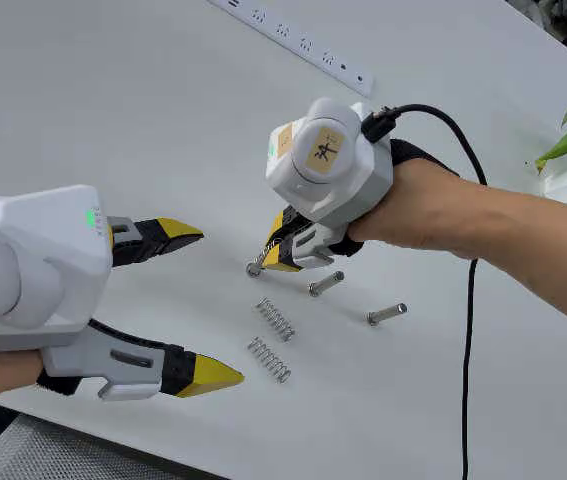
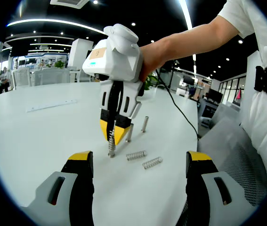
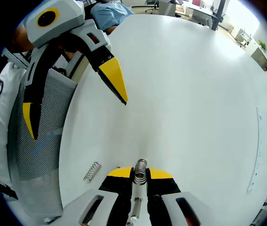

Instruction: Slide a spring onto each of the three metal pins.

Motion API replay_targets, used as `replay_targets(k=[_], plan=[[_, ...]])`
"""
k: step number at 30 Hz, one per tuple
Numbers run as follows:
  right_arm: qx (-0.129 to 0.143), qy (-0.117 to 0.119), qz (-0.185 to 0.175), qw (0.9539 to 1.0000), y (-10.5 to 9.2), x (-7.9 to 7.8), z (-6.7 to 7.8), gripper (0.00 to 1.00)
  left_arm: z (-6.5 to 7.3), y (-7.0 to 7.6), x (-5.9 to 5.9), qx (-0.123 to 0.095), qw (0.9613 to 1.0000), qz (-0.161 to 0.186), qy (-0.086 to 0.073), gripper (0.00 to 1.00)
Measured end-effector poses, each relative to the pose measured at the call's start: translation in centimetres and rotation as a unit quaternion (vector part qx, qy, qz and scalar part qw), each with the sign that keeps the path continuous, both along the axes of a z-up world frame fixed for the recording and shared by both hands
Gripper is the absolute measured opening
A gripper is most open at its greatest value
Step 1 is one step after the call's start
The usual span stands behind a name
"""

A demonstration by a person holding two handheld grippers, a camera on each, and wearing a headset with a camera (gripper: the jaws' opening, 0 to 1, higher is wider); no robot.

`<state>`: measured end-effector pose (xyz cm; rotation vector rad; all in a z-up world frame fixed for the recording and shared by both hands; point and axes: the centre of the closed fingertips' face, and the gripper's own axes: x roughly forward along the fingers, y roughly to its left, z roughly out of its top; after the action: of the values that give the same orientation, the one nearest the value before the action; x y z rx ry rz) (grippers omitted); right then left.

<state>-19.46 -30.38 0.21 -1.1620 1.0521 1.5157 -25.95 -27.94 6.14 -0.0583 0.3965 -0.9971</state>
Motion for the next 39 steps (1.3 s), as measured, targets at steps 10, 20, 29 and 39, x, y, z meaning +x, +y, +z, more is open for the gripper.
replay_targets(k=[10,20,29,39], plan=[[0.003,-0.004,-0.002,1.0000,0.1,0.0,-0.7,0.08,-0.1,0.0,0.0,0.002,1.0000,-0.002,0.001,0.79],[0.003,-0.006,-0.007,1.0000,0.1,0.1,-1.4,0.08,-0.1,0.0,0.0,0.003,1.0000,-0.004,0.001,0.79],[0.006,-0.005,-0.012,0.9999,0.2,0.2,-1.7,0.08,-0.2,0.0,0.0,0.004,1.0000,-0.003,0.002,0.79],[0.009,-0.005,-0.016,0.9998,0.3,0.2,-1.7,0.10,-0.3,0.1,-0.1,0.006,1.0000,-0.003,0.002,0.79]])
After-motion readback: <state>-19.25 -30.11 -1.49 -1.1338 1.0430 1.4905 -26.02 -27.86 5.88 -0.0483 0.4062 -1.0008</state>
